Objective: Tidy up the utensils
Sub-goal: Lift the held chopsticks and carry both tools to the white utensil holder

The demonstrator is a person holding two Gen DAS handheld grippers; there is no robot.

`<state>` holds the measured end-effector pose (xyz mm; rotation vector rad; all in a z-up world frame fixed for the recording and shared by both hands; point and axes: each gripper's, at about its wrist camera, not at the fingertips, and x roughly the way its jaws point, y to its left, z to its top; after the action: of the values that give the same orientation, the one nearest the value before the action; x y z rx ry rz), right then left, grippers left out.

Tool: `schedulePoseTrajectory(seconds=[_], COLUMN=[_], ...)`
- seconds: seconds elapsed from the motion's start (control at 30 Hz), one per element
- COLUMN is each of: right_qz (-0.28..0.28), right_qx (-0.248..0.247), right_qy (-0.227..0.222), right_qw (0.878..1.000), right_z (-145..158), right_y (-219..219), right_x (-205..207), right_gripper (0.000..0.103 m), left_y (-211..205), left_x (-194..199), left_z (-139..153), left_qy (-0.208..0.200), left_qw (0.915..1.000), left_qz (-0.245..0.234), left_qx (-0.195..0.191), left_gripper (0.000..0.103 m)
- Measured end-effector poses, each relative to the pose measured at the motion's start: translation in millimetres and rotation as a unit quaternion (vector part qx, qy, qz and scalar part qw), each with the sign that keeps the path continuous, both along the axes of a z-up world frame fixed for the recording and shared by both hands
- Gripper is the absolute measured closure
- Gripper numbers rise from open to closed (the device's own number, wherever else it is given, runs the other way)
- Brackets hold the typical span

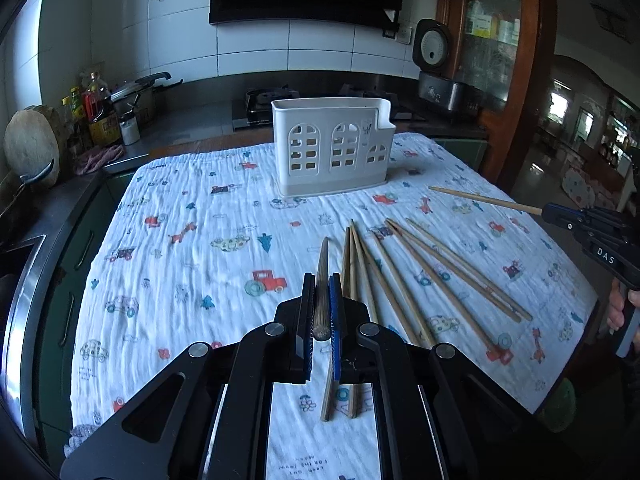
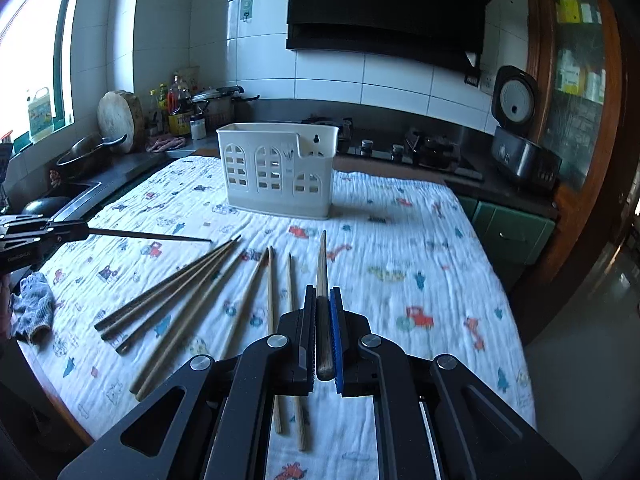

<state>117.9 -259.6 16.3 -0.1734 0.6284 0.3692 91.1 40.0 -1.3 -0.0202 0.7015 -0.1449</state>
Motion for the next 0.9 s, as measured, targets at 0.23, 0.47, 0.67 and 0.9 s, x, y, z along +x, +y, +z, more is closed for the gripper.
schedulePoseTrajectory(seconds=[0.23, 0.47, 0.67, 0.9], right_qz=[0.011, 0.001, -0.008, -0.004], right_qx=[-0.006, 0.014, 0.051, 0.071], right_qy=[0.008, 0.018, 0.010, 0.011], right_qw=[1.000, 1.000, 0.999, 0.997], right_z=[7.7, -8.8, -9.6, 14.6], right_y=[9.2, 8.0, 7.9, 9.1], right_x=[10.0, 3.0, 3.8, 24.5], right_gripper=[0.096, 0.096, 0.096, 0.096], left_y=[1.0, -2.5, -3.7, -1.9], left_x=[20.3, 22.9, 25.3, 35.0], left_z=[16.0, 18.9, 20.9, 36.5], left_qy=[-0.008, -0.015, -0.018, -0.020], left_qw=[0.9999, 0.9999, 0.9998, 0.9997], left_qz=[-0.002, -0.006, -0.006, -0.014], left_qx=[-0.006, -0.002, -0.002, -0.010], left_gripper=[0.097, 0.097, 0.097, 0.097])
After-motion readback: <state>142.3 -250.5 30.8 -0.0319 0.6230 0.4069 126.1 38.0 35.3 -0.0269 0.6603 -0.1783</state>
